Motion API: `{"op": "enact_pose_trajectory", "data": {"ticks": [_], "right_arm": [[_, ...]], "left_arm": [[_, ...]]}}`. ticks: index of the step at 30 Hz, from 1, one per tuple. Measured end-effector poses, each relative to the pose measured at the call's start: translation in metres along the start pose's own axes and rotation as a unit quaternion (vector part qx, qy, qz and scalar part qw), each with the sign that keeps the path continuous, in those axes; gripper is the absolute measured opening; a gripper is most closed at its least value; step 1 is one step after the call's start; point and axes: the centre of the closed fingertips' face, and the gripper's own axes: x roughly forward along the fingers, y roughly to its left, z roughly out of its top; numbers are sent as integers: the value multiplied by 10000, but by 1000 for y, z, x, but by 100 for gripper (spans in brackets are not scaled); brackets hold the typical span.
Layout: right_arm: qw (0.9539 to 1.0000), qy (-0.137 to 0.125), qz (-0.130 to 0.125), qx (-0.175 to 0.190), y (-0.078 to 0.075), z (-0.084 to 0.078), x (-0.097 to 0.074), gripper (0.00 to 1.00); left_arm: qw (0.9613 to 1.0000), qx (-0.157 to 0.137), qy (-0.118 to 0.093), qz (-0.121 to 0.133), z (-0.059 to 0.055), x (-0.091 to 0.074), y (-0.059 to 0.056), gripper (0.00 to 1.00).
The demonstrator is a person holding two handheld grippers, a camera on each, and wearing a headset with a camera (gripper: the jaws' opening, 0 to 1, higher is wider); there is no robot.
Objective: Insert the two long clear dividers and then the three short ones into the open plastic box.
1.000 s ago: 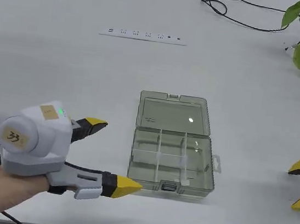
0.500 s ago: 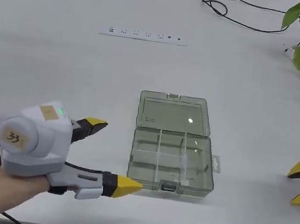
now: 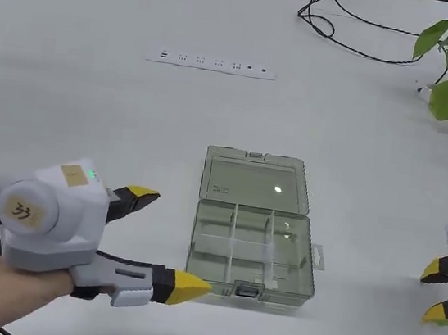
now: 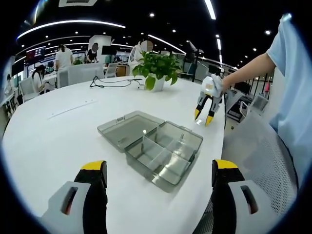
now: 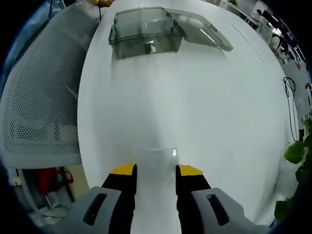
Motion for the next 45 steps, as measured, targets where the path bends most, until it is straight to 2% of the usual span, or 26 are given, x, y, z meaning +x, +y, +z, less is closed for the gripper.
{"op": "enact_pose_trajectory", "data": {"ticks": [6,9,12,15,16,19,20,21,23,25,27,32,33,34,36,37,39,40,44,45], "right_arm": [[9995,-238,-183,3,-3,20,-6,32],[9985,-358,-398,-92,-6,35,-12,32],[9972,-499,-514,-231,-8,48,-17,32],[9948,-687,-683,-317,-10,65,-25,32],[9928,-821,-787,-363,-13,75,-30,32],[9888,-988,-984,-542,-18,93,-41,32],[9868,-1055,-1085,-574,-23,93,-38,32],[9857,-1102,-1112,-627,-24,98,-41,32],[9805,-1139,-1318,-907,-30,111,-48,32],[9775,-1144,-1394,-1092,-28,123,-51,32],[9753,-1261,-1417,-1136,-25,135,-54,32],[9654,-1432,-1582,-1499,-18,166,-60,32],[9639,-1441,-1597,-1568,-16,173,-61,32],[9617,-1493,-1620,-1631,-14,179,-62,32],[9608,-1520,-1615,-1666,-10,190,-63,32],[9554,-1569,-1680,-1855,-9,198,-63,32],[9557,-1614,-1643,-1832,-7,206,-63,32],[9535,-1667,-1662,-1879,-6,211,-63,32],[9500,-1774,-1669,-1952,-3,228,-65,32],[9501,-1765,-1665,-1961,-3,230,-64,32]], "left_arm": [[9999,-110,4,87,-1,-1,5,89],[9997,-184,81,136,-3,0,8,89],[9991,-405,40,149,0,1,9,87],[9976,-674,54,137,6,3,9,84],[9975,-695,31,124,10,4,9,83],[9965,-835,-9,43,21,8,7,81],[9958,-909,-45,2,25,9,6,80],[9948,-1012,-121,-28,30,10,5,80],[9930,-1172,-150,-77,37,13,4,77],[9909,-1334,-161,-100,41,16,4,73],[9880,-1524,-197,-138,47,20,3,71],[9788,-1998,-182,-408,56,33,-7,60],[9755,-2134,-249,-483,61,37,-11,59],[9736,-2217,-224,-504,61,39,-13,58],[9698,-2360,-198,-587,64,45,-18,55],[9692,-2374,-184,-631,65,49,-21,52],[9658,-2471,-120,-773,65,53,-28,46],[9642,-2524,-100,-813,65,56,-31,42],[9612,-2626,40,-840,61,63,-36,37],[9594,-2689,79,-843,60,64,-37,36]]}}
